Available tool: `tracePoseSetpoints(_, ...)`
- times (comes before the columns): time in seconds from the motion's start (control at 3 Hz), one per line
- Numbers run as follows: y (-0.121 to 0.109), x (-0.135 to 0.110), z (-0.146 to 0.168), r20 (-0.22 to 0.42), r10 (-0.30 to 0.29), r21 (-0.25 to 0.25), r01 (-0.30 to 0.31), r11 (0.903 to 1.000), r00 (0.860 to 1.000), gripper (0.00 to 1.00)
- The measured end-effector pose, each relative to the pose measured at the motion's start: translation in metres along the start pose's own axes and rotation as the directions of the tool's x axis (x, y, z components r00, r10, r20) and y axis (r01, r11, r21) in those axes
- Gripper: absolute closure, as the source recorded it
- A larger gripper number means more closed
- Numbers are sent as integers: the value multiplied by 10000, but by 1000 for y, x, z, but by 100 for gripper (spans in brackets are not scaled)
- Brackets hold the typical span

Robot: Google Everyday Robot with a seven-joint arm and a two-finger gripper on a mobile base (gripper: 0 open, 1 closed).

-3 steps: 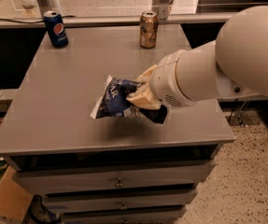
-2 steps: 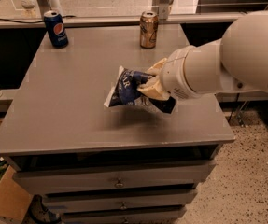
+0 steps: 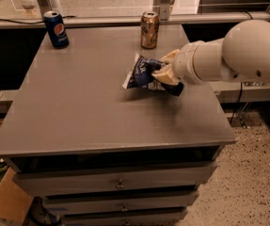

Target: Move blue chip bag near orange can

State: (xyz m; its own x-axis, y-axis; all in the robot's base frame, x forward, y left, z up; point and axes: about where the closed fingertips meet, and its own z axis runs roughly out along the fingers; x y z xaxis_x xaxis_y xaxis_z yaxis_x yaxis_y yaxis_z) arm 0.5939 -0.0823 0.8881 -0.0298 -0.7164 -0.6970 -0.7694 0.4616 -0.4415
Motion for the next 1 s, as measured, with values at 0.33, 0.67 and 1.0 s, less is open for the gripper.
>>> tracePoseSetpoints(0.33, -42, 30, 35, -153, 53, 18, -52, 10000, 9999, 100)
tracePoseSetpoints(0.67, -65, 41, 50, -311, -3, 51, 5, 10000, 9995, 100)
tracePoseSetpoints(1.0, -65, 41, 50, -311, -3, 51, 5, 10000, 9995, 100)
